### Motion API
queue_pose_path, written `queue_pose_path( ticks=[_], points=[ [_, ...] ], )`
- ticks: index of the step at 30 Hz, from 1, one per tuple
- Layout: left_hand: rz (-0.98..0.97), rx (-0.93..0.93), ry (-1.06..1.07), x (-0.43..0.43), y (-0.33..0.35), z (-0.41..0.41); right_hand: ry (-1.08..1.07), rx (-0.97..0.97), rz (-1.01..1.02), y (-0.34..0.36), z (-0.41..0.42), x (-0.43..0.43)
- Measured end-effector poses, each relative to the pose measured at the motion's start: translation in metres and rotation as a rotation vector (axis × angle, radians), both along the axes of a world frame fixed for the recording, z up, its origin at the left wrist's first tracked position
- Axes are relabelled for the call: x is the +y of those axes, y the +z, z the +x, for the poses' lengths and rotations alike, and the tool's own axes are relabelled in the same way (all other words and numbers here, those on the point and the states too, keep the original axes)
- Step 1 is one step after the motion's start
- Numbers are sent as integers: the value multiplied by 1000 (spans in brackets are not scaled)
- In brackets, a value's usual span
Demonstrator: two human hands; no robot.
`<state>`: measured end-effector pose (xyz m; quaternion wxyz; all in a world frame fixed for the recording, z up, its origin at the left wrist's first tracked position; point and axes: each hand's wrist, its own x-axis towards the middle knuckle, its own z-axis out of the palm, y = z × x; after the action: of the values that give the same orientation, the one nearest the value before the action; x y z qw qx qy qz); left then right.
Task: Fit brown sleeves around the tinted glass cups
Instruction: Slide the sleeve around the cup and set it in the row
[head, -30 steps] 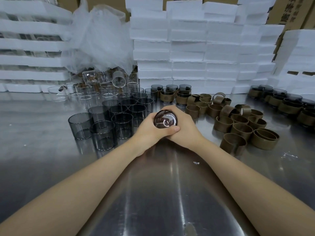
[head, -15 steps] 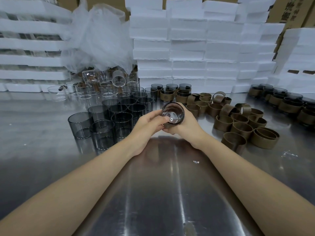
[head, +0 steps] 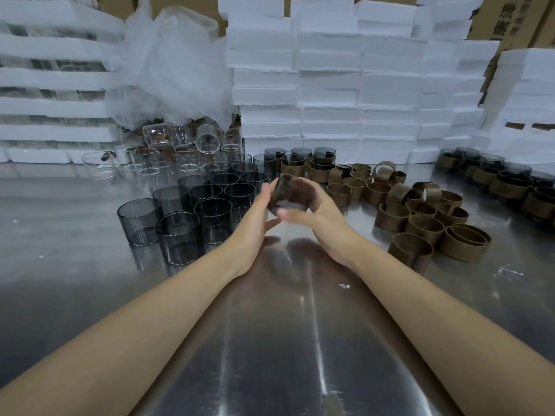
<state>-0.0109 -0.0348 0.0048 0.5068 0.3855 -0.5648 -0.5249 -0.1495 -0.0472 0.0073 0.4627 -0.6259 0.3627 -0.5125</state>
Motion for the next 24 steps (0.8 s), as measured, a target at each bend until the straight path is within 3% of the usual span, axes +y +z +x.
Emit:
queue_pose_path(
  ticks=[3, 6, 10, 20, 24],
  points=[
    [-62, -102, 56, 6, 0, -2, 126, -322, 217, 7, -2, 0],
    [-156, -71, 22, 11, -2, -1, 320, -451, 497, 8, -2, 4],
    [-261, -24, 45, 12, -1, 2, 429, -357, 662, 7, 1, 6],
    [-371, -166, 160, 11, 1, -2, 479, -350, 724, 6, -2, 3],
    [-364, -105, 203, 12, 3, -4, 448, -309, 712, 6, -1, 1]
  ],
)
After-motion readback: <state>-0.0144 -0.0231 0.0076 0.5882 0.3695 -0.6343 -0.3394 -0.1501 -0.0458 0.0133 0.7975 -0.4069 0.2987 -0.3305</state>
